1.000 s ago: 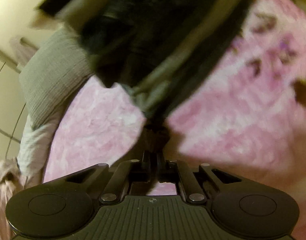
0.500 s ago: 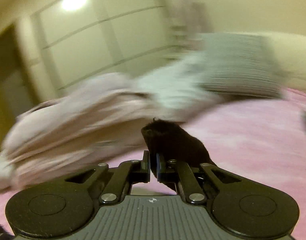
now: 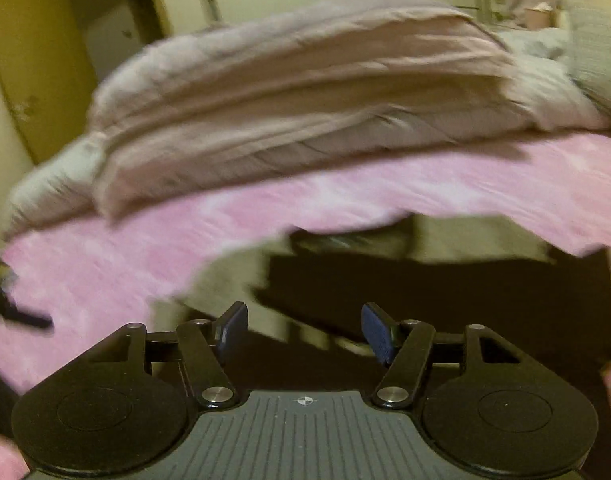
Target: Fold large clothes
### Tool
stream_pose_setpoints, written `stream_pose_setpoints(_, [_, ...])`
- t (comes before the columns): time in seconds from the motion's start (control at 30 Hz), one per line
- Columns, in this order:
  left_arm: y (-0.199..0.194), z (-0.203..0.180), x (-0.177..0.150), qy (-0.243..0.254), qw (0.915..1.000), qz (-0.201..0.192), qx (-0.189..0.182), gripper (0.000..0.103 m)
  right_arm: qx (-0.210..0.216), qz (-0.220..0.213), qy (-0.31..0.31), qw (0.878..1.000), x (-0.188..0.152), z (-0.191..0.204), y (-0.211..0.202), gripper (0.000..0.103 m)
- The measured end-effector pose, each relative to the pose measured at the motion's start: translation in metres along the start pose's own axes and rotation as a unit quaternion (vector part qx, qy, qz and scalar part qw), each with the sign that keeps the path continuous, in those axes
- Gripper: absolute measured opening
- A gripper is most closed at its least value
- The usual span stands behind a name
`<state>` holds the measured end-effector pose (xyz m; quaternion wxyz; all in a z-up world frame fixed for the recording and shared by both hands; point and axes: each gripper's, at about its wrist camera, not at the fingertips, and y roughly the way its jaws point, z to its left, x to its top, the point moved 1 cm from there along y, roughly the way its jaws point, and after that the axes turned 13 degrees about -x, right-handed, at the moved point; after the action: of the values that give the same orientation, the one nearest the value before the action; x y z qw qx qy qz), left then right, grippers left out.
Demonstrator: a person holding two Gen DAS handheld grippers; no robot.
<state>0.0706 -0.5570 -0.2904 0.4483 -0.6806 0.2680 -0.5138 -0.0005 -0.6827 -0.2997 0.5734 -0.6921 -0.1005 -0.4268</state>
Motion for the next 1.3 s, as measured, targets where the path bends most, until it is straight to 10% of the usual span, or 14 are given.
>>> stream_pose_setpoints(0.27, [0.068, 0.002, 0.068, -0.040, 0.9961, -0.037, -0.069, 0.044, -0.080, 0.027, 0.027, 0.996, -0.011, -0.086, 0.003, 0.060])
stream_pose_setpoints(0.57, [0.124, 0.018, 0.095, -0.141, 0.9867, -0.032, -0.074, 0.038, -0.086, 0.024, 0.028, 0.996, -0.015, -0.114, 0.018, 0.060])
stream_pose_setpoints(0.7, [0.121, 0.016, 0.100, -0.140, 0.9862, -0.040, -0.078, 0.009, -0.087, 0.030, 0.021, 0.995, -0.017, -0.120, 0.021, 0.060])
stream_pose_setpoints(0.9, [0.065, 0.029, 0.099, -0.150, 0.9808, -0.115, -0.047, 0.008, -0.083, 0.024, -0.008, 0.996, -0.013, -0.112, 0.013, 0.060])
stream_pose_setpoints(1.3, [0.085, 0.054, 0.052, -0.193, 0.9789, -0.051, -0.042, 0.015, -0.075, 0.060, 0.005, 0.995, -0.025, -0.110, 0.028, 0.060])
